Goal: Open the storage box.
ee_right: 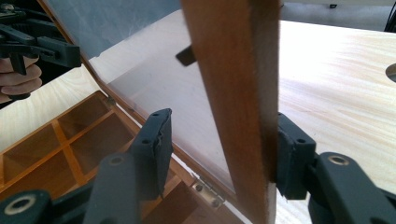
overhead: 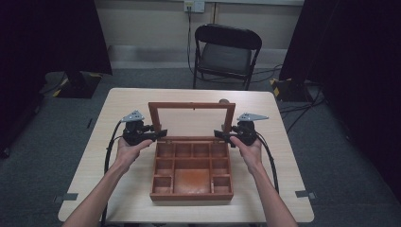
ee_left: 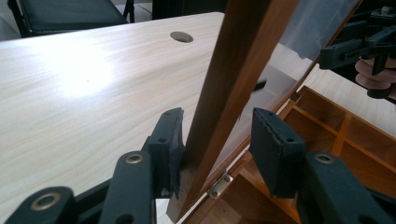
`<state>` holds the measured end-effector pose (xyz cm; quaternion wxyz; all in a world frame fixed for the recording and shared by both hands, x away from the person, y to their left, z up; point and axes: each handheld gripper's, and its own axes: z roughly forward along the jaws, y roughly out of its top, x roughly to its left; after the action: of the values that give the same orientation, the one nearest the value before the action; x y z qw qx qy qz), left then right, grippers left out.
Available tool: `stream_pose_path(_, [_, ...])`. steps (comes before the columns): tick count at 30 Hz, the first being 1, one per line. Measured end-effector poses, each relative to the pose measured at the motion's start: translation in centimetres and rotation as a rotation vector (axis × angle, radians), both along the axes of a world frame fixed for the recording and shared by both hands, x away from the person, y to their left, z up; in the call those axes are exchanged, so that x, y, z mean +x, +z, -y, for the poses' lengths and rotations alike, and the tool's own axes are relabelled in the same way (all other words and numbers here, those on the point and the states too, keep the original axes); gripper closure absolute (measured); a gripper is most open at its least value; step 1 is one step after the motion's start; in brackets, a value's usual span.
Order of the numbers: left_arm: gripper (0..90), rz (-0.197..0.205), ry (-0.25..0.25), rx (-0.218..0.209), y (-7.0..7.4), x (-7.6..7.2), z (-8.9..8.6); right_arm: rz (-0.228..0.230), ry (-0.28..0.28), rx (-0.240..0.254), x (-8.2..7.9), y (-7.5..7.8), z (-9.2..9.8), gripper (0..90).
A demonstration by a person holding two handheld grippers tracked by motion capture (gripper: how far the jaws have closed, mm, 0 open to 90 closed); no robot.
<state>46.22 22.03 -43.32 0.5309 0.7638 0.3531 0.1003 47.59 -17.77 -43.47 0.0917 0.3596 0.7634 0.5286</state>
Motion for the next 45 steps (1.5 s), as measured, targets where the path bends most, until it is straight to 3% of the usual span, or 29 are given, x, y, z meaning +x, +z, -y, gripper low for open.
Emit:
stream_pose_path(6, [56.9, -0.02, 0.002, 0.013, -0.6, 0.3, -0.1, 0.007, -0.005, -0.005, 0.2, -0.1, 0.0, 47.3])
stream_pose_path(11, [58.0, -0.008, 0.01, 0.026, -0.8, 0.4, 0.0, 0.004, -0.007, -0.004, 0.4, -0.4, -0.1, 46.1])
stream_pose_path(22, [59.9, -0.011, 0.012, 0.001, -1.2, 1.0, -0.2, 0.005, -0.017, -0.004, 0.8, -0.7, -0.1, 47.0])
stream_pose_path(28, [60.1, -0.014, 0.019, 0.019, -1.1, 1.2, 0.0, 0.0, -0.021, -0.005, 0.9, -0.8, -0.1, 46.2])
stream_pose_path(33, [61.1, -0.037, 0.022, -0.012, -1.4, 1.6, -0.1, -0.011, -0.024, -0.001, 1.0, -0.9, -0.1, 44.1])
stream_pose_path(45, [59.5, -0.059, 0.035, -0.008, -1.8, 2.1, -0.2, -0.022, -0.055, 0.012, 1.5, -1.6, -0.3, 40.5])
